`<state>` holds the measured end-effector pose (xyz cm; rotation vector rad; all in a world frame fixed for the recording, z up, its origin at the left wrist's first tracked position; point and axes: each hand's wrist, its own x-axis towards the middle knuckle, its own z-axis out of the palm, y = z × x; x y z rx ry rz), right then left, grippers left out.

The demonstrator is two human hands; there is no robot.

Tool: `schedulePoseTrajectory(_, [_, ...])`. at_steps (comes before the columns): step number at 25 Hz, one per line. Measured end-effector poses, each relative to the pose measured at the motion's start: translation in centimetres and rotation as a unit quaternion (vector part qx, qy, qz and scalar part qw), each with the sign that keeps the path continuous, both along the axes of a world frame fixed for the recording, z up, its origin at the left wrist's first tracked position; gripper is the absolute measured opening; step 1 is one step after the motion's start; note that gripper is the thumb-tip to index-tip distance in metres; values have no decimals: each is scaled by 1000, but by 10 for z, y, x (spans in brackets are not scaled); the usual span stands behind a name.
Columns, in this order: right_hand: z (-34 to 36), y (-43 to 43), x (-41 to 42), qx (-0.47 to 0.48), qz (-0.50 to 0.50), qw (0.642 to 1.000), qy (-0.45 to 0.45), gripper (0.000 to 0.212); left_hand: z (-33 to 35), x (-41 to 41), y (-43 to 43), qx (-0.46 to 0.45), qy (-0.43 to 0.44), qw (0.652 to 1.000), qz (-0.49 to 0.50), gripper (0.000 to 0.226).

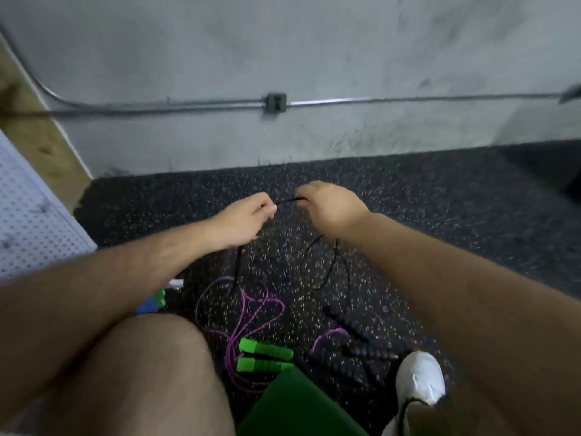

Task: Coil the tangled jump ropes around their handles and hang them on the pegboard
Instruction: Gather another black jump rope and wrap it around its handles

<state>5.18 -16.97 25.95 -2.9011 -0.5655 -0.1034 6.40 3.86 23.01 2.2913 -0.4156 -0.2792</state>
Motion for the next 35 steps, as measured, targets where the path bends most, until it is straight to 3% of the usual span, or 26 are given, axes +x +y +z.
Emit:
schedulePoseTrajectory(3, [61, -23, -11, 42, -18, 997, -68, 22, 70, -11, -14, -57, -31, 997, 29, 25])
schedulePoseTrajectory(6, [80, -37, -26, 165, -78, 971, -153, 22, 112, -24, -28, -119, -42, 991, 42, 25])
schedulePoseTrajectory(10, [84, -27, -45, 408, -136, 902, -34, 23, 116, -43, -46, -280, 26, 958, 52, 22])
schedulePoseTrajectory(12, [79, -18, -48, 385, -116, 915, 29, 18, 105, -47, -54, -340, 43, 938, 61, 21])
schedulePoseTrajectory(14, [67, -4, -52, 340, -69, 926, 149, 15, 101, -46, -63, -370, 59, 925, 67, 20])
schedulePoseTrajectory(16, [54, 8, -53, 380, -43, 898, 218, 15, 101, -42, -70, -380, 58, 920, 81, 20])
schedulePoseTrajectory(19, [47, 17, -47, 483, -67, 843, 227, 15, 104, -33, -74, -435, 87, 890, 104, 20])
schedulePoseTrajectory(21, [45, 23, -43, 480, -68, 841, 239, 8, 103, -21, -72, -480, 113, 864, 100, 20])
schedulePoseTrajectory(23, [44, 28, -38, 464, -77, 855, 217, 14, 101, -7, -70, -461, 122, 873, 98, 23])
schedulePoseTrajectory(25, [52, 29, -30, 462, -109, 866, 159, 15, 94, 0, -61, -379, 119, 914, 86, 30])
schedulePoseTrajectory(27, [67, 23, -19, 511, -141, 839, 119, 20, 82, -1, -42, -291, 150, 945, 21, 42])
schedulePoseTrajectory(29, [77, 14, -7, 568, -146, 802, 114, 23, 73, -9, -28, -213, 202, 954, -60, 45])
schedulePoseTrajectory(31, [78, 7, 1, 587, -134, 788, 128, 24, 68, -13, -27, -132, 154, 975, -88, 33])
schedulePoseTrajectory(32, [76, 6, 4, 589, -129, 786, 138, 26, 67, -10, -32, -129, 111, 983, -74, 25])
schedulePoseTrajectory(35, [69, 7, 9, 570, -145, 789, 179, 21, 74, 2, -46, -246, 41, 968, 27, 18])
